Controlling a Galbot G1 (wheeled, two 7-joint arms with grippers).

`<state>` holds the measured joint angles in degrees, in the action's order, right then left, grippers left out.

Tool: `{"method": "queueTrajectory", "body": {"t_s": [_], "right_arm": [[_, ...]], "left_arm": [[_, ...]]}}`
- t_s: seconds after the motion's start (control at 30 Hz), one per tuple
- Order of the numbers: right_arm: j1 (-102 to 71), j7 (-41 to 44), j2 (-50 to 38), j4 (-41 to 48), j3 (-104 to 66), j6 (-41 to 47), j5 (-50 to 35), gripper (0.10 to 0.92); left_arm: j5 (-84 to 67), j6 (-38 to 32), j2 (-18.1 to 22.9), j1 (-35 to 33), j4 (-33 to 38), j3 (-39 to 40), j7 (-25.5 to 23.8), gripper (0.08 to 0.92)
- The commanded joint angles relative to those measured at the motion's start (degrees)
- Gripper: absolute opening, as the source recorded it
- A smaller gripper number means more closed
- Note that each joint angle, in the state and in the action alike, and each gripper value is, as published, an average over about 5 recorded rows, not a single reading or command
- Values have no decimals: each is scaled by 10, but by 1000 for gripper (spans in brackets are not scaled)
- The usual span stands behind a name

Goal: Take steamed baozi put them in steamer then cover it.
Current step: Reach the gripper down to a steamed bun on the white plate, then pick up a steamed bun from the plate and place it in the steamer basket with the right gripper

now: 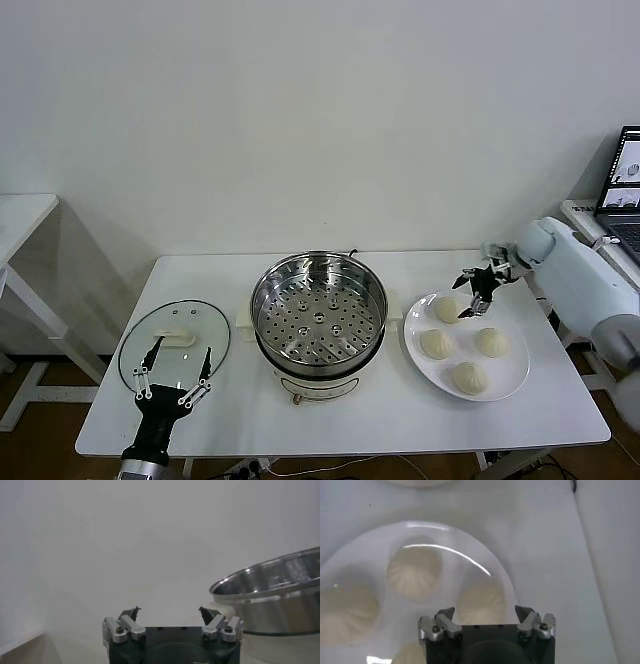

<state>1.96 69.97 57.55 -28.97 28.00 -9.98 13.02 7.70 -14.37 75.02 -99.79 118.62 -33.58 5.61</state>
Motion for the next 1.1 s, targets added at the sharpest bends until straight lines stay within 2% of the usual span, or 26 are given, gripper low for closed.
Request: {"method": "queueTrajectory", "body": {"t_s": [0.03,0.2,0.43,0.57,0.7,0.9,1.1], "right_arm": [[11,-5,41,49,10,-15,64,823],[7,-17,45,50,11,-19,72,817],[4,-29,47,46,14,-25,73,706],[6,-29,41,26,19,-38,72,674],[24,-17,16,-39,33,-75,71,664],[116,8,-26,-181,91,-171,43,660],[218,9,-27,-305,188,-238,-15,662]], "left_arm": [[0,-1,1,1,-3,2,0,823],[-1,-1,1,3,-4,2,1,823],[-1,-1,0,3,-4,0,1,823],[-1,-1,1,4,-2,0,1,823],[-1,0,1,4,-1,0,2,823],[-1,2,0,5,3,0,2,823],[0,2,0,4,6,2,2,823]]}}
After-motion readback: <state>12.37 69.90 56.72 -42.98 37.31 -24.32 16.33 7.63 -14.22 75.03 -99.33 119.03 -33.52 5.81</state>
